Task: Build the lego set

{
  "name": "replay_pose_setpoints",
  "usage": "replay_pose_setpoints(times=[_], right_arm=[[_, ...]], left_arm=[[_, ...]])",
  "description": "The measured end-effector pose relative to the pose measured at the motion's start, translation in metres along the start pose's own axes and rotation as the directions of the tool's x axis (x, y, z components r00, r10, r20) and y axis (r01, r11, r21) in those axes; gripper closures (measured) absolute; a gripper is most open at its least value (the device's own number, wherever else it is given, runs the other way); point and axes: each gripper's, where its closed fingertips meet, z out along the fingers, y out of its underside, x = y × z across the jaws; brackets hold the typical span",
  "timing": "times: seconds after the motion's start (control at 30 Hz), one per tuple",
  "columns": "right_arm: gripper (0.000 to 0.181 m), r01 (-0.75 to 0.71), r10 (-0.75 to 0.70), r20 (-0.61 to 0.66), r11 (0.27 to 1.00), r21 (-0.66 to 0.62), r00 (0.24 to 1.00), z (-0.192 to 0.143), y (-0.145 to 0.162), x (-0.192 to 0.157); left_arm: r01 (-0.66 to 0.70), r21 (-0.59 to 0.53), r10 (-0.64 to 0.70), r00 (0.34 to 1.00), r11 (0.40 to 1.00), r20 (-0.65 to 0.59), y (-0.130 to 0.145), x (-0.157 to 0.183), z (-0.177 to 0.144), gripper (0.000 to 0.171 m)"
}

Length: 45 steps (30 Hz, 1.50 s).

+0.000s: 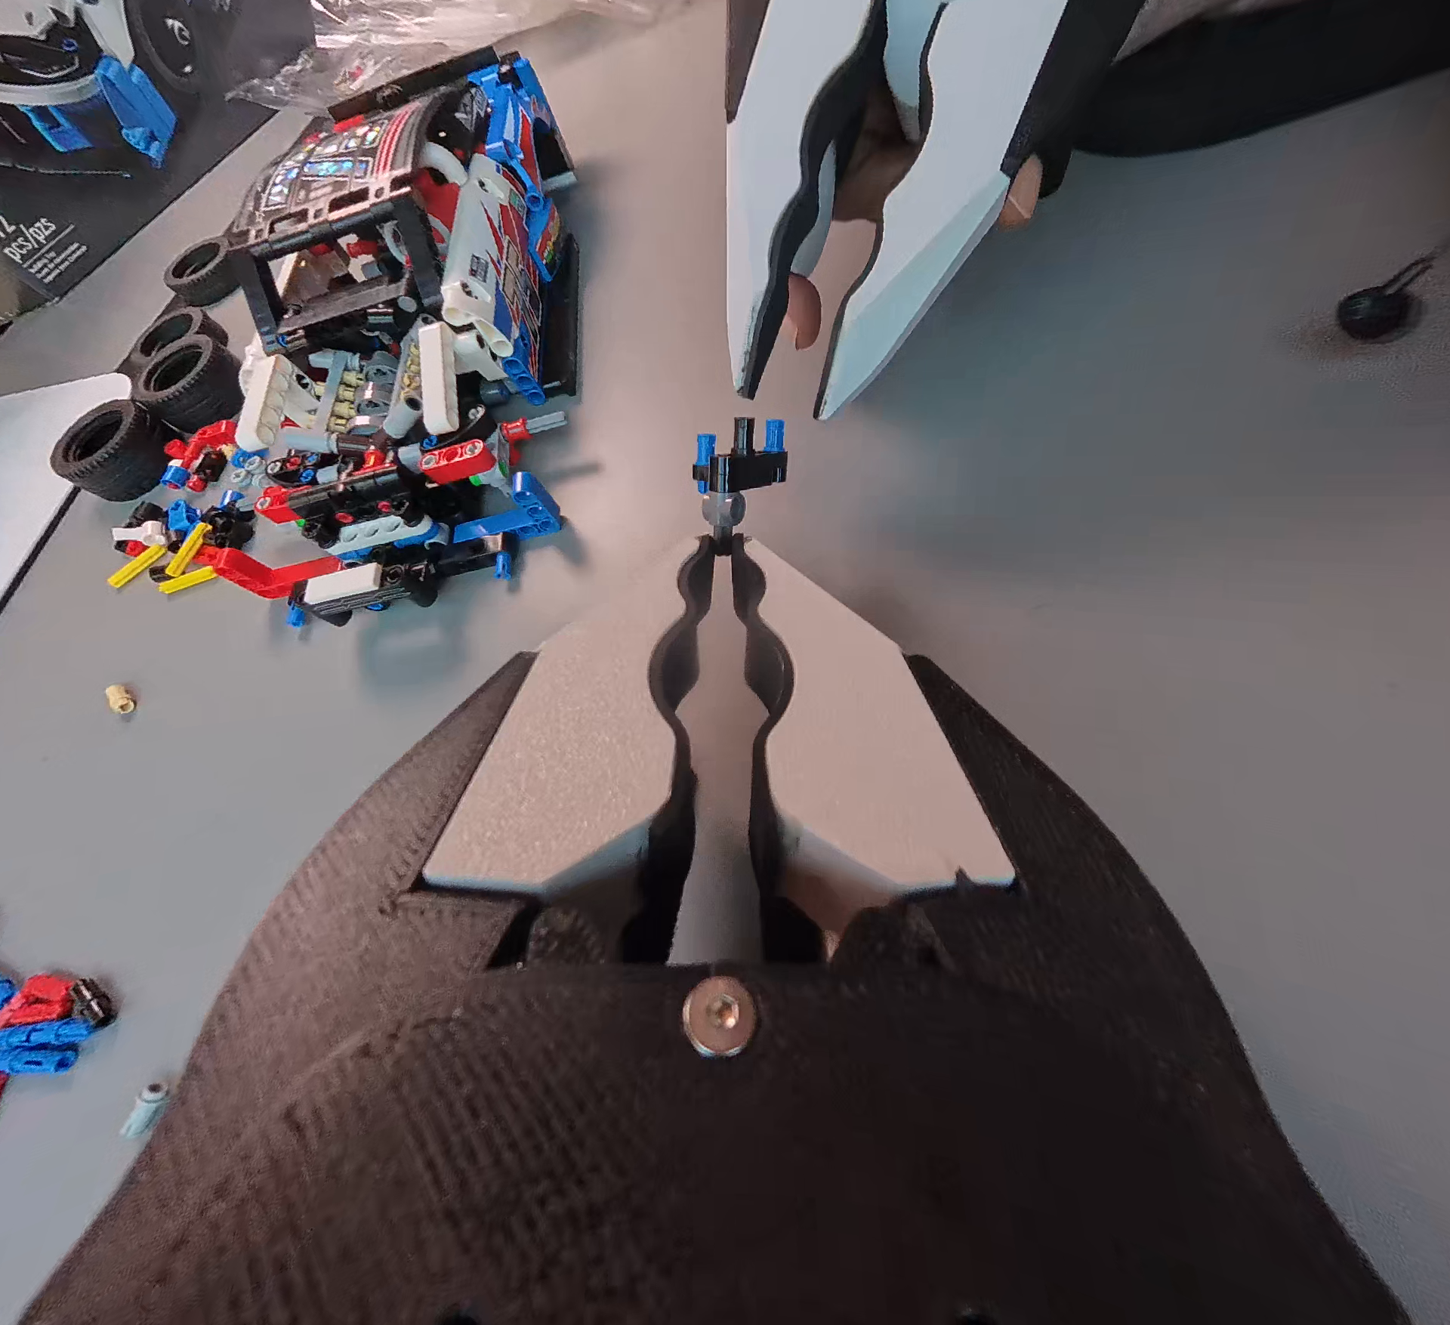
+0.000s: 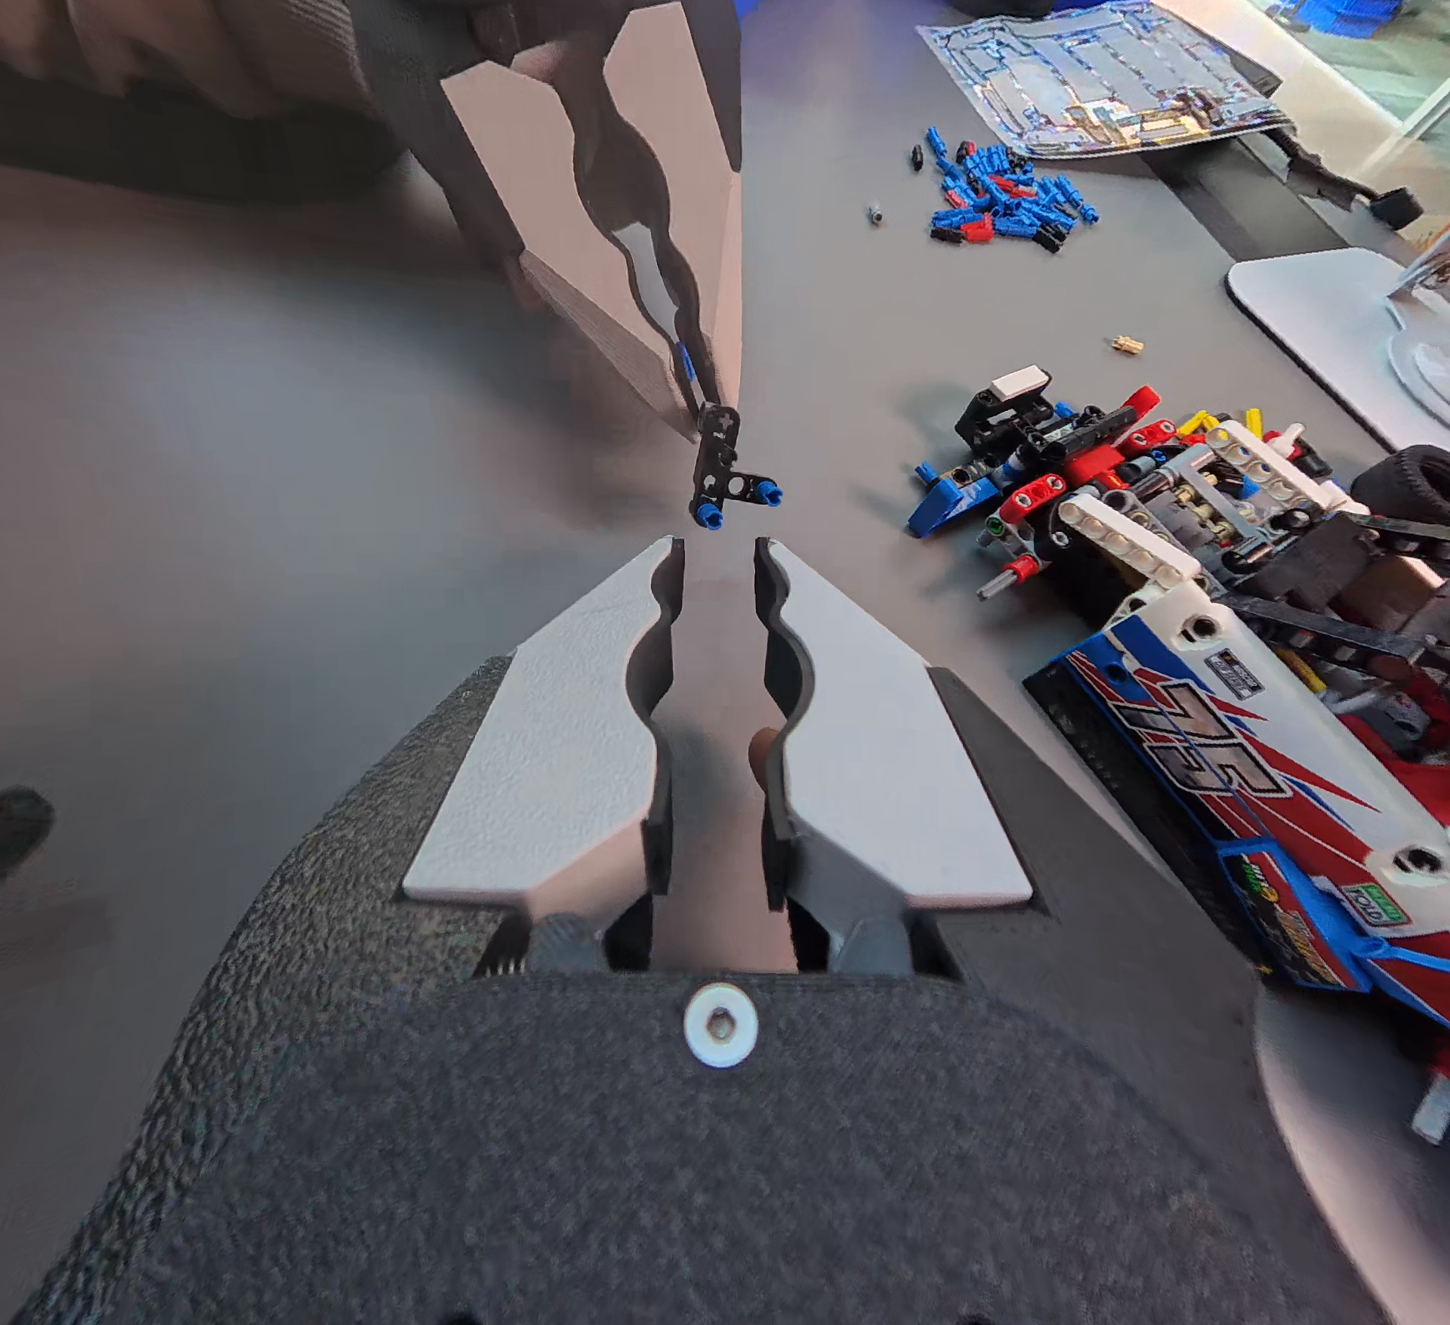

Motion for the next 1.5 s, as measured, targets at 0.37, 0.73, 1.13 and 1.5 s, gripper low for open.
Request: replay_pose_setpoints(times=[0.37, 0.73, 1.13, 1.5], right_arm=[[0.159, -0.121, 0.117, 0.035, 0.982, 0.147, 0.992, -0.011, -0.024, 0.007], [0.162, -0.107, 0.093, 0.077, 0.974, 0.201, 0.993, -0.015, -0.032, 0.001], [0.174, -0.057, 0.04, 0.066, 0.961, 0.27, 0.997, -0.021, -0.045, -0.005], [0.175, 0.177, -0.162, -0.074, 0.935, 0.308, 0.984, -0.029, -0.054, -0.009]], left_arm=[[0.299, 0.109, -0.285, 0.949, 0.948, -0.132, -0.02, 0.001, -0.006, 0.169], [0.312, 0.13, -0.294, 0.945, 0.941, -0.141, -0.027, 0.007, -0.008, 0.169], [0.307, 0.243, -0.269, 0.946, 0.92, -0.179, -0.043, 0.01, -0.013, 0.169], [0.178, 0.274, -0.157, 0.983, 0.945, -0.097, -0.047, 0.011, -0.012, 0.168]])
